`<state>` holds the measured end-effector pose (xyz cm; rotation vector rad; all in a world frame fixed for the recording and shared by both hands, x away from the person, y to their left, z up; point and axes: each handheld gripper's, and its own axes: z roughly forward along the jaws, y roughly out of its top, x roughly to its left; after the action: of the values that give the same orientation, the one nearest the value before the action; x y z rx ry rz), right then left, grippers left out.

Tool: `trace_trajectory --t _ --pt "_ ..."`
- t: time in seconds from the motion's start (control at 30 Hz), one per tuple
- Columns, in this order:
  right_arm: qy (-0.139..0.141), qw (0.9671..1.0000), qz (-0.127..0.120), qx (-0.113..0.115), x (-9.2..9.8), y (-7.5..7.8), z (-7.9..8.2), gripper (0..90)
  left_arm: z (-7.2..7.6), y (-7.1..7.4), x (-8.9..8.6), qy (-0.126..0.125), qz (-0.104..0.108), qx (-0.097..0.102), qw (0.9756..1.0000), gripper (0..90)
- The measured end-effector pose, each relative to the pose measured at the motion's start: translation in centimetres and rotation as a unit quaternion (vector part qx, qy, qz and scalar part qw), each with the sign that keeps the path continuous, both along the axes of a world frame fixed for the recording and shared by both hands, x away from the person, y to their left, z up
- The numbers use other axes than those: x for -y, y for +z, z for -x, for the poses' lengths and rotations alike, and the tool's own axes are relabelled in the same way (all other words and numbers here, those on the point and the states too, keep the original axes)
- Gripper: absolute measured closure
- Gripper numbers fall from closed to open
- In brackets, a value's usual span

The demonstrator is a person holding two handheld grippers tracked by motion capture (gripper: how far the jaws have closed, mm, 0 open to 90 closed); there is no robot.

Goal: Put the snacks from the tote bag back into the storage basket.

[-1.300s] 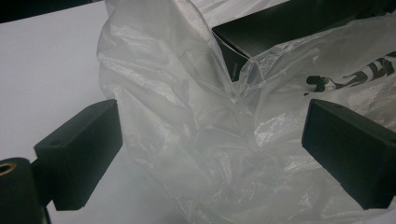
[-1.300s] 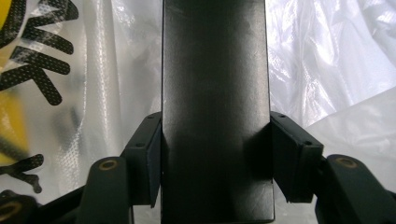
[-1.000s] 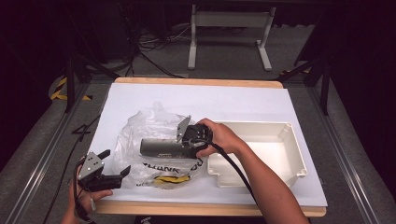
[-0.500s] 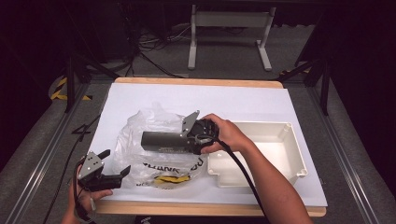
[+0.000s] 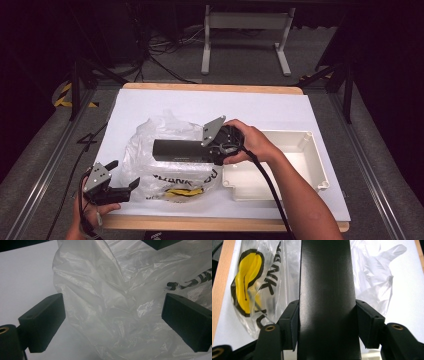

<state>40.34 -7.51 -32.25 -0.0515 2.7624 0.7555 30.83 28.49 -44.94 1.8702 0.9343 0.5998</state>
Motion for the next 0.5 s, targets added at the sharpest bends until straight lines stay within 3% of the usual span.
trace_trajectory --t 0.27,0.5 --pt "0.000 1.0000 -0.005 0.008 1.6 1.1 0.7 43.1 0.0 0.0 -0.1 0.000 0.003 0.000 1.0000 5.9" --pt "-0.012 0.9998 -0.006 0.017 4.3 1.8 1.4 43.0 0.0 0.1 -0.1 0.005 0.000 0.000 1.0000 5.9"
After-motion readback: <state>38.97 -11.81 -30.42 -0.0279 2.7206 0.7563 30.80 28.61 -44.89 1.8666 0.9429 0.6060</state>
